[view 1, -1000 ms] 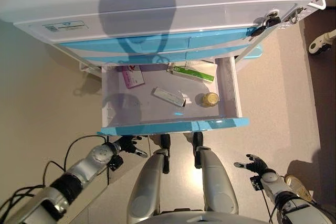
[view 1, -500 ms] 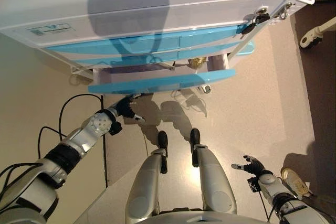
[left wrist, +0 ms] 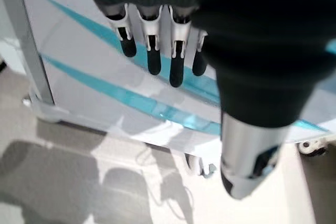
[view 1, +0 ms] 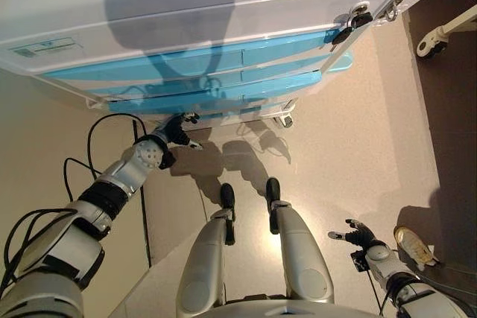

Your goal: Open the drawer and pick up the medicine

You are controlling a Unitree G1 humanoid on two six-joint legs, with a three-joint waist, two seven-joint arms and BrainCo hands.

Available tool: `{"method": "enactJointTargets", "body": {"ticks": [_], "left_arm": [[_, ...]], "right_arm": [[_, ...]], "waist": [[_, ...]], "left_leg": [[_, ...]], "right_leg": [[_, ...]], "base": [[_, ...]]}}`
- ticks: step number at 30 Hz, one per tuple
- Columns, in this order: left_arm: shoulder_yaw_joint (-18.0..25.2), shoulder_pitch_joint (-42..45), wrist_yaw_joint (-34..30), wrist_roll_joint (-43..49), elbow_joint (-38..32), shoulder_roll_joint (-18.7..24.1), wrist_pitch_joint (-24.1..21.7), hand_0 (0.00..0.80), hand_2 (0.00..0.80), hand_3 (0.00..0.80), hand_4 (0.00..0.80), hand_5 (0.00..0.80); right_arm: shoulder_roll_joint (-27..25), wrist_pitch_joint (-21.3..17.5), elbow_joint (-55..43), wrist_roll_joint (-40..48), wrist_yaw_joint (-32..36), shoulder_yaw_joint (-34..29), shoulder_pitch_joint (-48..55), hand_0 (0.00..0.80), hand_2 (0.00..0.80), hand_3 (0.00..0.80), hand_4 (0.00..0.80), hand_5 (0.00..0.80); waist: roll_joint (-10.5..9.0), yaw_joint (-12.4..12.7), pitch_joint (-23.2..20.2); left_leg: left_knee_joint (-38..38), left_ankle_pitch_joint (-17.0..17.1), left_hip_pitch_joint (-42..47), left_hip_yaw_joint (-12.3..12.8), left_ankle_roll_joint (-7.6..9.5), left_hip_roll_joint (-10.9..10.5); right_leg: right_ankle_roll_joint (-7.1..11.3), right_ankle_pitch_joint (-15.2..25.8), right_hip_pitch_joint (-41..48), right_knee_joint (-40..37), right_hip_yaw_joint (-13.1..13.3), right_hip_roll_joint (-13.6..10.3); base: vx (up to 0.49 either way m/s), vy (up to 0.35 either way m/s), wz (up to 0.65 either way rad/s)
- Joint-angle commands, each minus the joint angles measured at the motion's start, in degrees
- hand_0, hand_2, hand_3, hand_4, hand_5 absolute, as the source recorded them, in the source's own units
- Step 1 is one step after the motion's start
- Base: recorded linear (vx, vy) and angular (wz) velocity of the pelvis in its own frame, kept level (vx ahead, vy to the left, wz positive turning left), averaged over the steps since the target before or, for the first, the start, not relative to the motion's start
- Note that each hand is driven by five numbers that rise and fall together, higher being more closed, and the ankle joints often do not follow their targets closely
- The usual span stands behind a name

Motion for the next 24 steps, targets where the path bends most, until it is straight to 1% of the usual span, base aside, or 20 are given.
{"method": "enactJointTargets", "body": {"ticks": [1, 4, 5, 6, 7, 9, 12, 14, 17, 24], "left_arm": [[3.2, -9.7, 4.5, 0.9, 1.3, 3.0, -1.8, 0.0, 0.0, 0.0, 0.0, 0.0], [2.8, -12.7, 4.9, 0.0, 2.1, 4.8, -2.0, 0.0, 0.0, 0.0, 0.0, 0.0], [2.8, -12.7, 4.9, 0.0, 2.1, 4.8, -2.0, 0.0, 0.0, 0.0, 0.0, 0.0], [2.4, -15.3, 6.2, 0.0, 3.1, 6.0, -2.1, 0.0, 0.0, 0.0, 0.0, 0.0], [3.1, -15.9, 7.3, 0.5, 3.7, 6.5, -2.2, 0.0, 0.0, 0.0, 0.0, 0.0], [4.2, -17.6, 11.9, 2.3, 4.0, 6.1, -2.6, 0.0, 0.0, 0.0, 0.0, 0.0], [8.6, -15.1, 16.5, 2.3, 2.1, 6.0, -2.6, 0.0, 0.0, 0.0, 0.0, 0.0], [10.0, -13.7, 17.6, 3.2, 1.4, 6.5, -2.7, 0.0, 0.0, 0.0, 0.0, 0.0], [10.8, -12.8, 18.1, 3.9, 1.5, 6.8, -2.6, 0.0, 0.0, 0.0, 0.0, 0.0], [13.2, -10.2, 20.2, 5.1, -1.1, 6.3, -2.7, 0.0, 0.0, 0.0, 0.0, 0.0]], "right_arm": [[-2.0, -0.5, 0.5, -0.7, 0.1, 2.0, 2.5, 0.0, 0.0, 0.0, 0.0, 0.0], [-1.9, -0.5, 0.6, -0.8, 0.5, 2.6, 2.5, 0.0, 0.0, 0.0, 0.0, 0.0], [-1.9, -0.5, 0.6, -0.8, 0.5, 2.6, 2.5, 0.0, 0.0, 0.0, 0.0, 0.0], [-1.8, -0.8, 0.6, -0.8, 0.6, 3.0, 2.5, 0.0, 0.0, 0.0, 0.0, 0.0], [-1.6, -0.9, 0.6, -0.8, 0.6, 3.2, 2.6, 0.0, 0.0, 0.0, 0.0, 0.0], [-1.0, -1.6, 0.5, -0.5, 0.2, 3.7, 2.4, 0.0, 0.0, 0.0, 0.0, 0.0], [-0.5, -2.1, 0.7, -0.8, -0.7, 4.1, 2.3, 0.0, 0.0, 0.0, 0.0, 0.0], [-0.5, -2.2, 0.3, -1.2, -0.9, 4.2, 2.7, 0.0, 0.0, 0.0, 0.0, 0.0], [-0.4, -2.2, 0.5, -1.5, -0.9, 4.4, 2.8, 0.0, 0.0, 0.0, 0.0, 0.0], [-0.1, -2.6, 0.2, -1.7, -1.5, 4.1, 2.8, 0.0, 0.0, 0.0, 0.0, 0.0]], "waist": [[-0.39, -0.6, -3.0], [-0.46, -0.7, -3.2], [-0.46, -0.7, -3.2], [-0.49, -0.8, -3.4], [-0.55, -0.8, -3.4], [-0.65, -1.0, -3.5], [-0.86, -0.9, -3.5], [-1.01, -0.8, -3.6], [-1.13, -0.7, -3.7], [-1.39, -0.6, -3.5]], "left_leg": [[1.6, -1.4, -1.4, -1.1, -0.17, -0.3], [1.8, -1.4, -1.5, -0.9, -0.21, -0.2], [1.8, -1.4, -1.5, -0.9, -0.21, -0.2], [1.8, -1.4, -1.6, -0.8, -0.24, -0.2], [1.8, -1.5, -1.6, -0.7, -0.25, -0.1], [1.9, -1.5, -1.7, -0.7, -0.31, 0.0], [1.8, -1.6, -1.6, -0.6, -0.37, 0.0], [1.8, -1.7, -1.5, -0.5, -0.41, 0.0], [1.7, -1.7, -1.6, -0.4, -0.42, 0.0], [1.4, -1.5, -1.6, -0.4, -0.54, 0.1]], "right_leg": [[2.05, 6.0, -0.7, -3.4, 0.5, -0.5], [2.16, 6.3, -0.8, -3.7, 0.8, -0.5], [2.16, 6.3, -0.8, -3.7, 0.8, -0.5], [2.19, 6.4, -0.9, -3.7, 0.9, -0.4], [2.23, 6.4, -1.0, -3.7, 0.9, -0.4], [2.29, 6.4, -1.0, -3.8, 1.0, -0.4], [2.32, 6.3, -0.9, -3.9, 1.0, -0.4], [2.34, 6.3, -0.9, -3.9, 1.1, -0.4], [2.4, 6.4, -0.9, -4.0, 1.3, -0.4], [2.32, 6.7, -0.7, -4.7, 1.0, -0.3]], "base": [[0.0, 0.0, 0.0], [0.006, 0.004, -0.03], [0.011, 0.002, -0.04], [0.0, 0.0, 0.0], [0.0, 0.0, 0.0], [0.007, -0.008, -0.04], [0.0, 0.0, 0.0], [0.0, 0.0, 0.0], [0.003, 0.002, -0.01], [0.001, 0.0, -0.01]]}}
